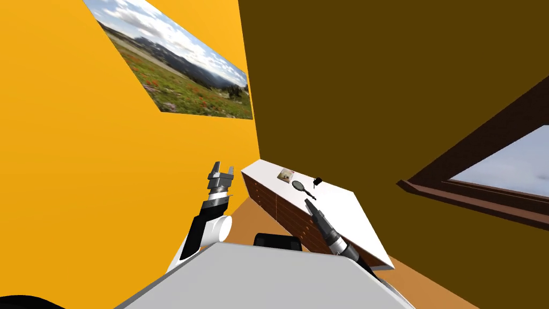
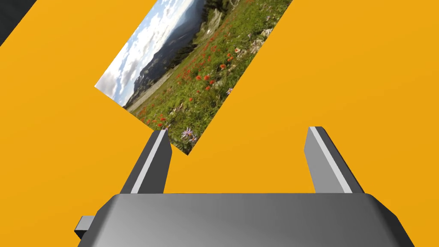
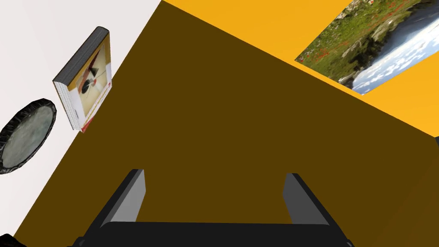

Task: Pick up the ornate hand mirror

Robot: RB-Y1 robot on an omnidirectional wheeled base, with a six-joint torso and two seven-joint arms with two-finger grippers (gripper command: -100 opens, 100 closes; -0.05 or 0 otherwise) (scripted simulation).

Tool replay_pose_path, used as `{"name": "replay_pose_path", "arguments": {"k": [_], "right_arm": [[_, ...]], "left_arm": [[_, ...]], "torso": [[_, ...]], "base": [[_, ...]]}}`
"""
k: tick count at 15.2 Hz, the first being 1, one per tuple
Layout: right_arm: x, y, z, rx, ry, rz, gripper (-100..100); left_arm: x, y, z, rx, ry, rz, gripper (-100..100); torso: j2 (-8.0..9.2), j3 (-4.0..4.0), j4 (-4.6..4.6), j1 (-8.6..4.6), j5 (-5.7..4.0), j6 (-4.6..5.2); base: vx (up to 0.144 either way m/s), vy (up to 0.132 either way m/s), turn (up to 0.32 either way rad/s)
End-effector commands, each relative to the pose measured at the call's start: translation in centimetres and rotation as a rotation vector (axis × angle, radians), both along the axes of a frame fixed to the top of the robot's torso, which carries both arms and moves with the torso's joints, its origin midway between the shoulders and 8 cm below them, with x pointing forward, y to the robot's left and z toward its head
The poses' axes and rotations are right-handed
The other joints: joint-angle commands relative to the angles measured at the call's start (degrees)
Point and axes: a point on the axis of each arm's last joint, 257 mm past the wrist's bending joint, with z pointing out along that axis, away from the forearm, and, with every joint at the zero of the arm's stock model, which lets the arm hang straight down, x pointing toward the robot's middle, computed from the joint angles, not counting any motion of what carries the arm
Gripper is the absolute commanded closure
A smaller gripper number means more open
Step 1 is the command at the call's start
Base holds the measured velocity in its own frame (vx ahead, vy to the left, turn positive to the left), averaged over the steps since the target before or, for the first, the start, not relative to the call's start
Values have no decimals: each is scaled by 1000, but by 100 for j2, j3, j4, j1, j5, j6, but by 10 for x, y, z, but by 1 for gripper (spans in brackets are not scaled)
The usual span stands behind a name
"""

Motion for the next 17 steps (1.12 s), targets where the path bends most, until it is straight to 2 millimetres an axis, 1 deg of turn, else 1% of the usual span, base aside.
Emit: {"name": "replay_pose_path", "arguments": {"k": [1,2,3,4,5,6,7,8,10,11,12,13,15,16,17], "right_arm": [[-18,-2,-32,-33,87,24,-100],[-20,-3,-34,-48,91,36,-100],[-38,-4,-61,-67,166,49,-100],[-41,-6,-63,-84,171,62,-100],[-41,-6,-63,-87,172,64,-100],[-63,-10,-90,-117,250,84,-100],[-65,-11,-91,-128,253,92,-100],[-88,-16,-116,-152,330,108,-100],[-91,-19,-117,-169,335,120,-100],[-117,-26,-141,-199,413,139,-100],[-119,-28,-142,-211,416,146,-100],[-146,-36,-163,-238,492,163,-100],[-148,-40,-164,-253,496,172,-100],[-177,-51,-183,-289,574,192,-100],[-178,-53,-183,-296,576,197,-100]], "left_arm": [[0,0,0,0,0,0,0],[0,0,0,0,0,0,0],[0,0,0,0,0,0,0],[0,0,0,0,0,0,0],[0,0,0,0,0,0,0],[0,0,0,0,0,0,0],[0,0,0,0,0,0,0],[0,0,0,0,0,0,0],[0,0,0,0,0,0,0],[0,0,0,0,0,0,0],[0,0,0,0,0,0,0],[0,0,0,0,0,0,0],[0,0,0,0,0,0,0],[0,0,0,0,0,0,0],[0,0,0,0,0,0,0]], "torso": [[0,0,0,0,0,0],[-3,-2,-1,1,0,-4],[-4,-3,-1,2,0,-2],[-5,-3,-2,5,1,-4],[-4,-3,-2,3,1,-1],[-2,-2,-1,0,0,2],[1,0,-1,1,0,0],[2,1,0,1,0,-2],[4,2,0,3,1,-2],[5,2,0,1,0,3],[4,2,0,1,1,-3],[3,1,0,0,0,-1],[1,0,0,2,1,-1],[1,0,0,0,1,2],[1,0,-1,2,2,-2]], "base": [[18,31,291],[19,31,271],[18,40,378],[14,32,277],[6,15,54],[2,26,189],[-4,29,268],[-8,35,369],[-2,25,207],[1,27,267],[3,26,271],[8,34,362],[9,23,187],[8,29,252],[8,30,300]]}}
